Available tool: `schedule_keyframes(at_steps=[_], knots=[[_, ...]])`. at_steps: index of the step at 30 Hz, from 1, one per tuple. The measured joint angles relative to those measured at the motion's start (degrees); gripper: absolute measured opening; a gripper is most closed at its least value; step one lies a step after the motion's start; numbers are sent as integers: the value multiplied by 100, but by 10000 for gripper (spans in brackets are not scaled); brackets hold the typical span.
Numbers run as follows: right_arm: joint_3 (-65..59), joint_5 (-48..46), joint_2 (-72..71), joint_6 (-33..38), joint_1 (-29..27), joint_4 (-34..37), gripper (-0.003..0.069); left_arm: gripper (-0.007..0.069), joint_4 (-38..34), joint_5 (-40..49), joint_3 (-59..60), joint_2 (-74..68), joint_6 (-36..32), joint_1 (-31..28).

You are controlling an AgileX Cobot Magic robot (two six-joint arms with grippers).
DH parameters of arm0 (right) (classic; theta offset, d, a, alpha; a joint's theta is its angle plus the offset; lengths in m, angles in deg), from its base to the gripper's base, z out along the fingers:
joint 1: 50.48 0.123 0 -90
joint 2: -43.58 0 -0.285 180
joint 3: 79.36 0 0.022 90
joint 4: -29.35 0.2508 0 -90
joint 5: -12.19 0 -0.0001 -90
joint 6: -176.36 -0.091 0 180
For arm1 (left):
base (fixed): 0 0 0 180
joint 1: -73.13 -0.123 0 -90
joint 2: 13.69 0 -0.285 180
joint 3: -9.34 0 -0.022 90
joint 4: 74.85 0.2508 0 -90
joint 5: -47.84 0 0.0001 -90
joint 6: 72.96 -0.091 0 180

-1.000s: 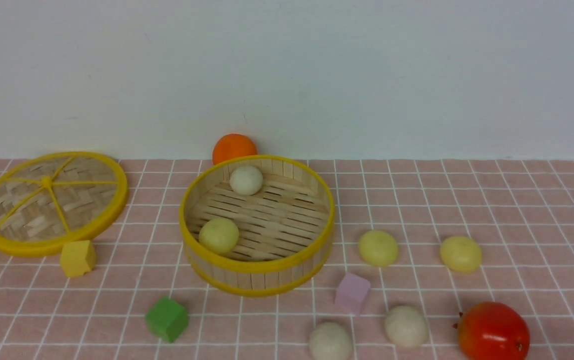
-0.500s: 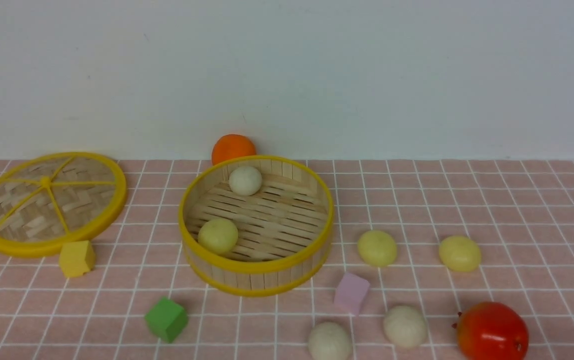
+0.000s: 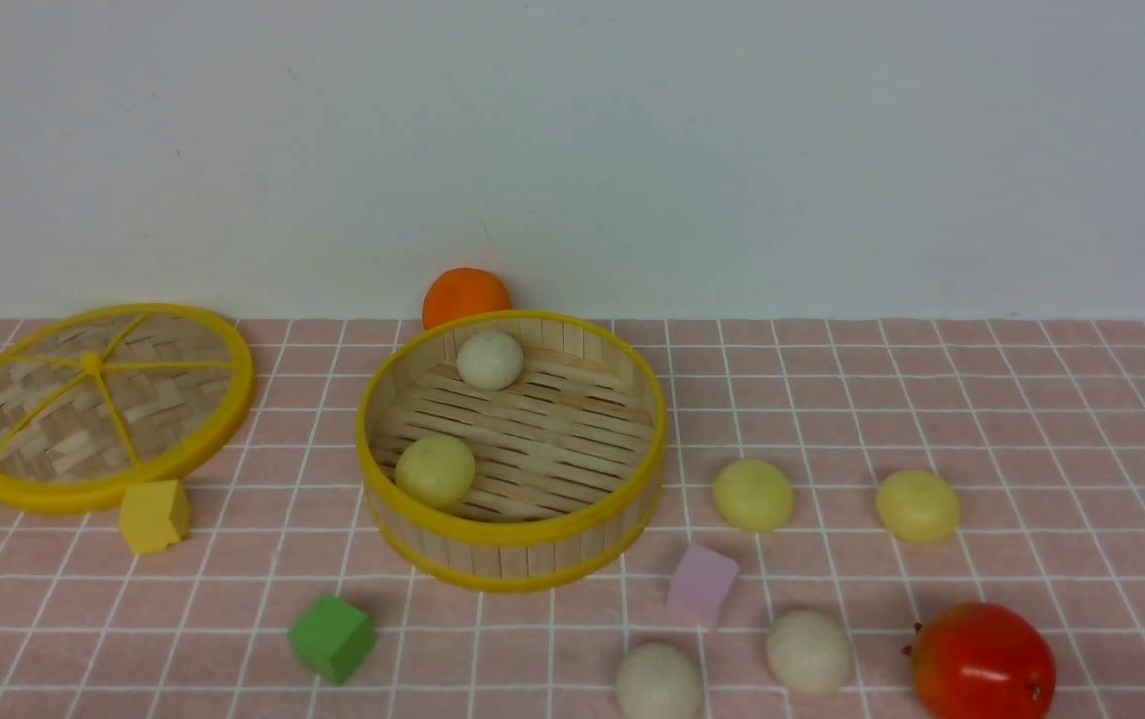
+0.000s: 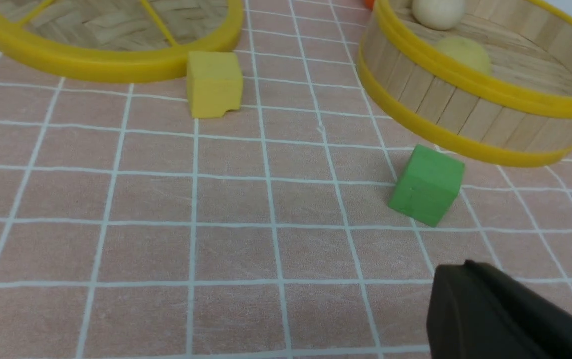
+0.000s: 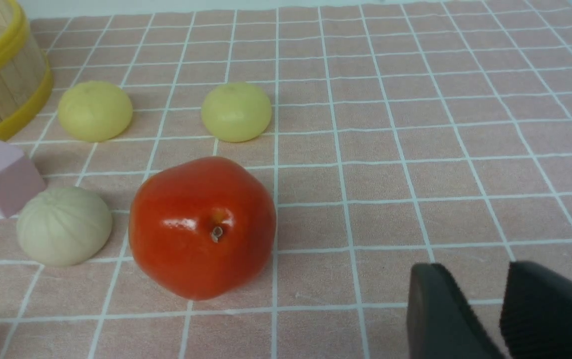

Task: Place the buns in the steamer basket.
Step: Use the right arm to grab a steamed stuffed bun

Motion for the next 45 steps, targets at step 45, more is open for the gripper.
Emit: schedule_keyframes(at_steps=[45], knots=[[3772,476,3038,-892,0,1021,242,41,0,0,0,0,0,0]])
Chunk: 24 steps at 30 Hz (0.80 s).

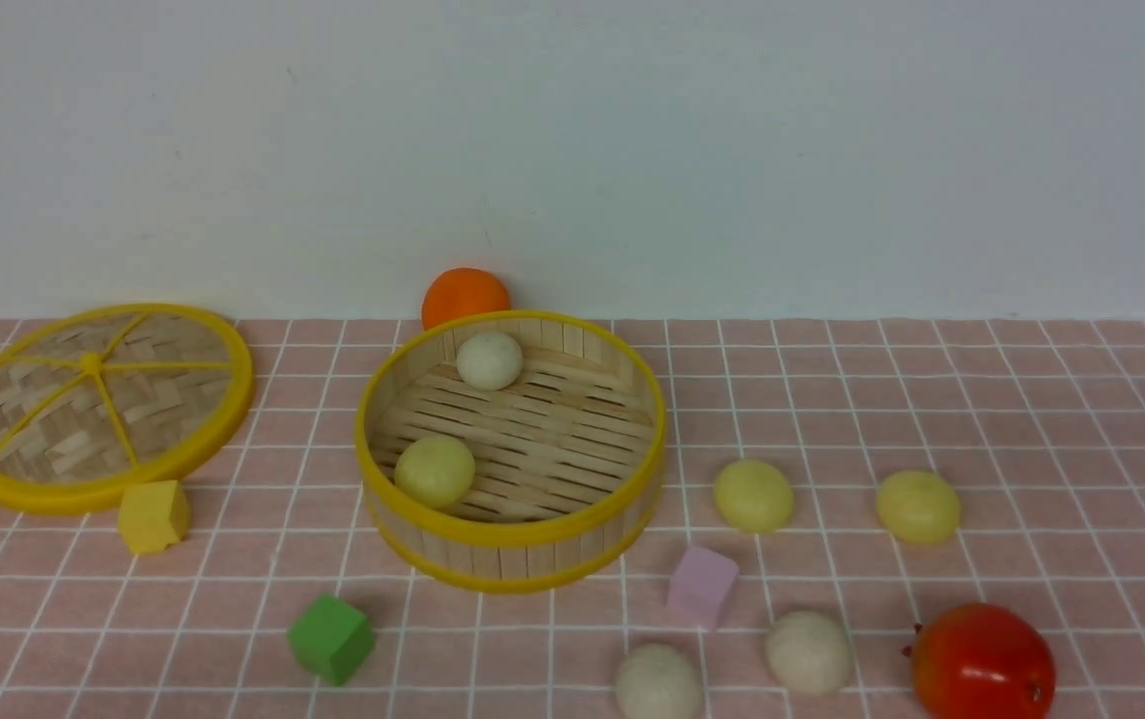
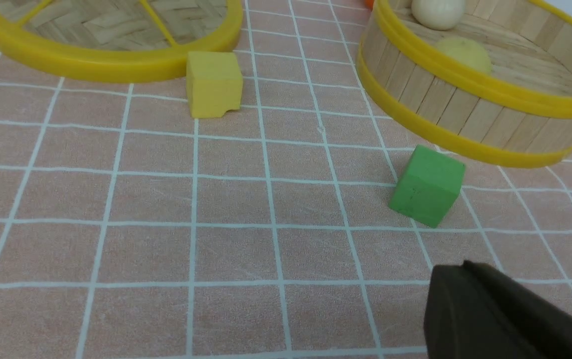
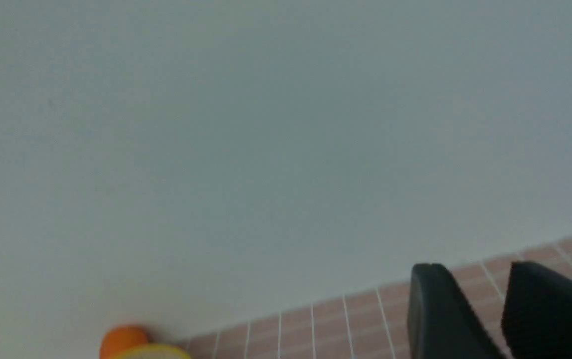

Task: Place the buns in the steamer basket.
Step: Use the right arm to grab a steamed stuffed bun

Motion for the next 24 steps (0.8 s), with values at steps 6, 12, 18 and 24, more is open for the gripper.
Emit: schedule_keyframes(at_steps=[6,12,18,24], knots=[[686,-839,1933,327,0,13,242,41,0,0,0,0,0,0],[1038,-850,3734,1523,370,1001,242,43,0,0,0,0,0,0],[2464,-2014,5351,1491,708,1077,242,48,0,0,0,0,0,0],[3624,-2885,6685,457,973,331,242,50,0,0,0,0,0,0]])
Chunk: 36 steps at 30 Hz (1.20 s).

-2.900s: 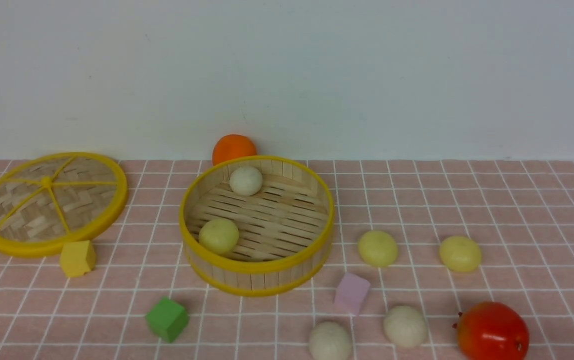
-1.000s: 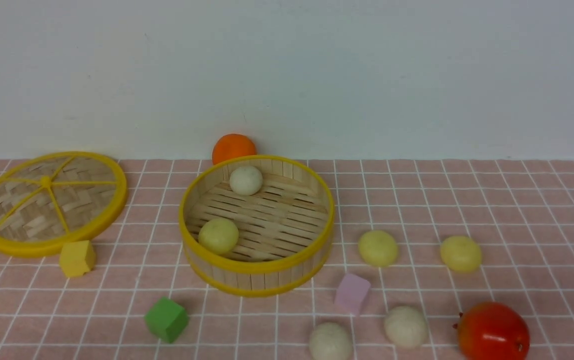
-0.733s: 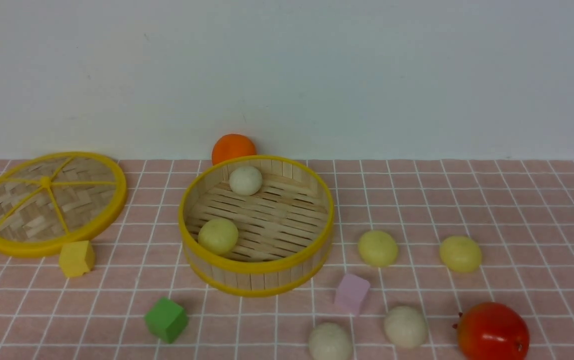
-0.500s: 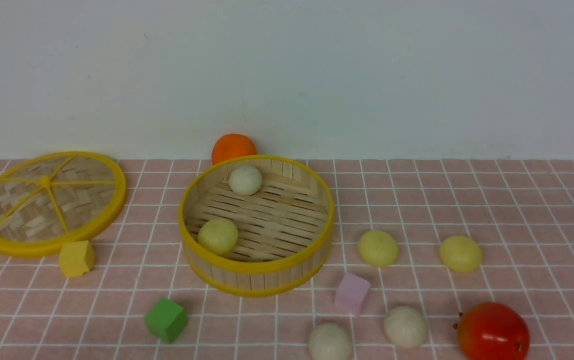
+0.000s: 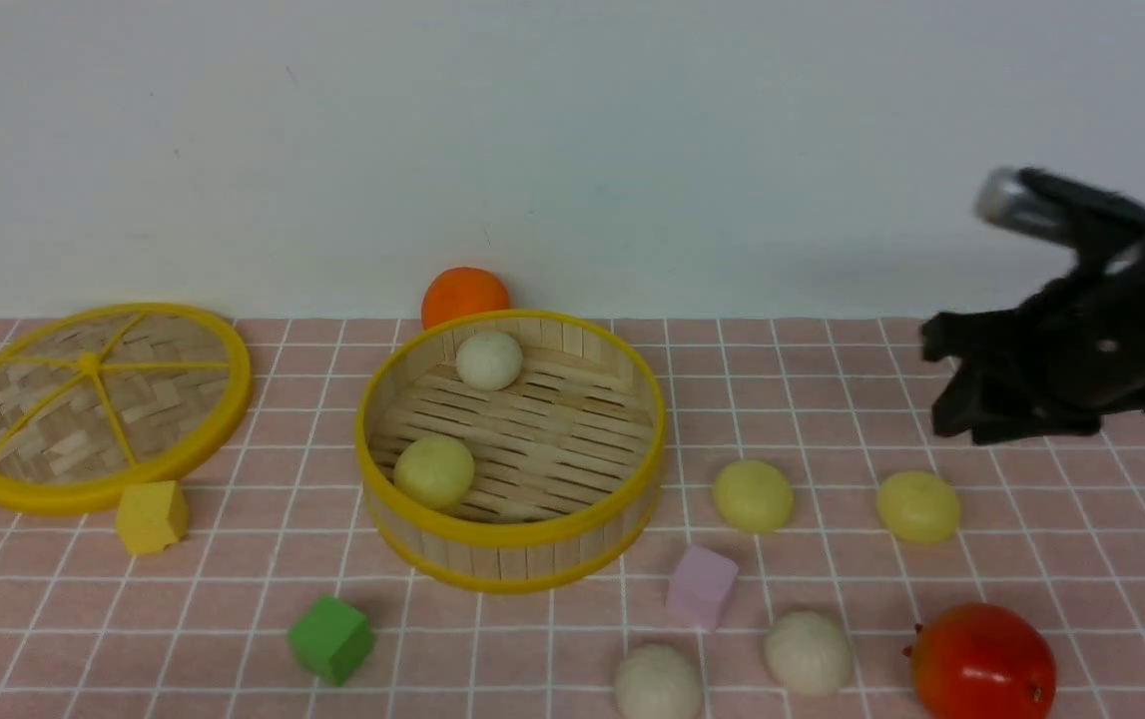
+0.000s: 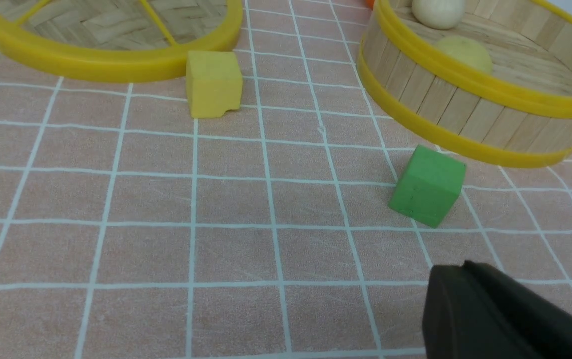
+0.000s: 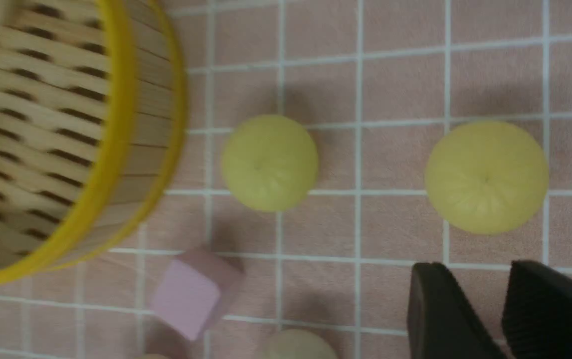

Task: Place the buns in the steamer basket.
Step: Use the right arm to grab a steamed stuffed bun

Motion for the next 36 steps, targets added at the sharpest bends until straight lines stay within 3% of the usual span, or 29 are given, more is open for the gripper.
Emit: schedule_keyframes(at_steps=[6,9,28,33,34,36], knots=[[1085,-635,1077,-1138,282,-1082,242,57,0,0,0,0,0,0],[1265,-685,1451,-1338,281,-1114,242,61,0,0,0,0,0,0],[1322,-582,2110,-1394,281,-1482,239,77,0,0,0,0,0,0],[1360,-561,2172,-1351,281,-1379,145,85,0,0,0,0,0,0],[1387,-574,2172,-1351,281,-1372,81,87,0,0,0,0,0,0],[1482,-697,2154,-1336,281,-1366,21,87,0,0,0,0,0,0]])
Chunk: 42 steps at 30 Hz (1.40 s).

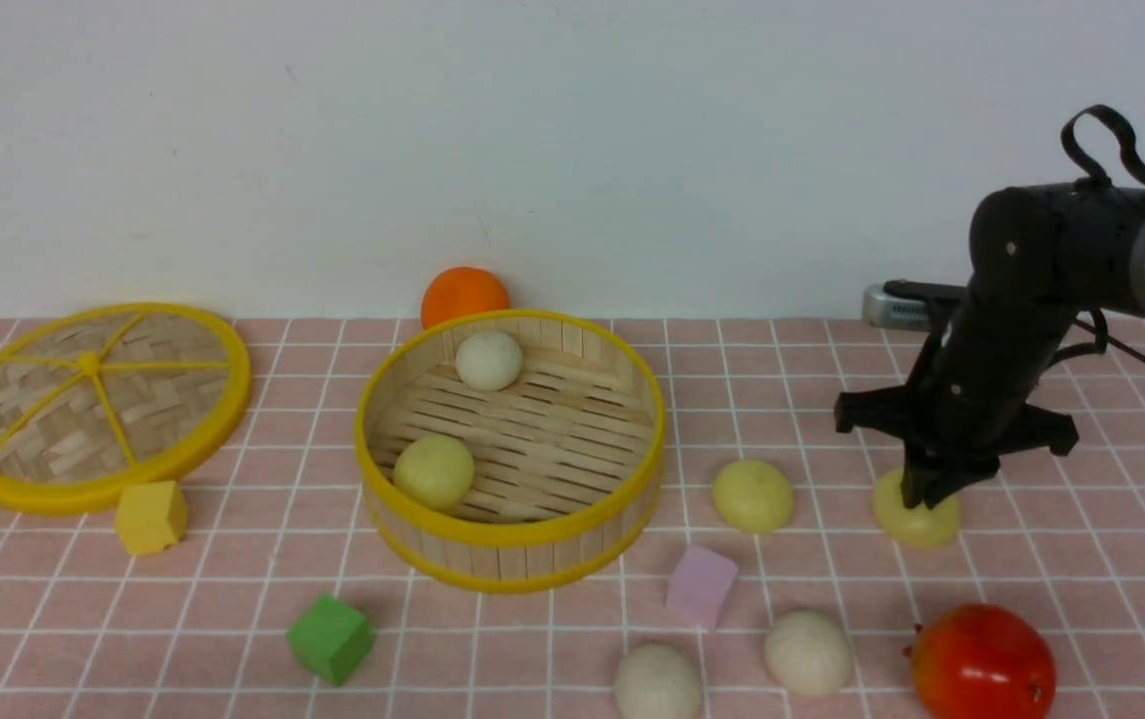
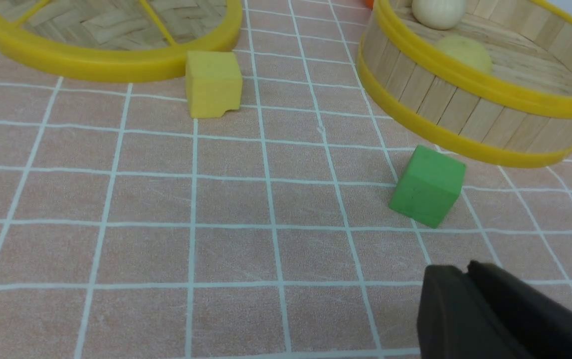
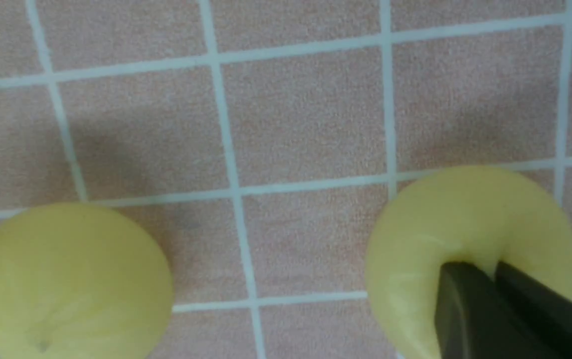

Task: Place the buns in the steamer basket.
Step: Use the right arm to grab a steamed stuffed bun, then use the right arm to put the steamed stuffed bun into the steamer, then use the right arm to grab a steamed stuffed bun

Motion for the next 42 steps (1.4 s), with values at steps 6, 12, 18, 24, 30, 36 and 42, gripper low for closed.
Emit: schedule_keyframes(at_steps=[6,12,18,24,30,36,42], knots=[[978,-294,-356,481,127,392,15,94,0,0,0,0,0,0],[1886,461,-359,1361,1016,1585,15,99,0,0,0,0,0,0],[1989,1336,367,1849,1569,2079,15,105,0,0,0,0,0,0],[1976,1973,1047,1892,1571,2144,15,111,0,0,0,0,0,0],[1976,2297,1271,1899,1559,2229,71,111,0,0,0,0,0,0],[2081,1846,1161,1902,1545,2163,324,118,0,0,0,0,0,0],[2406,284,273,1914,1415,1735,517,120,0,0,0,0,0,0]])
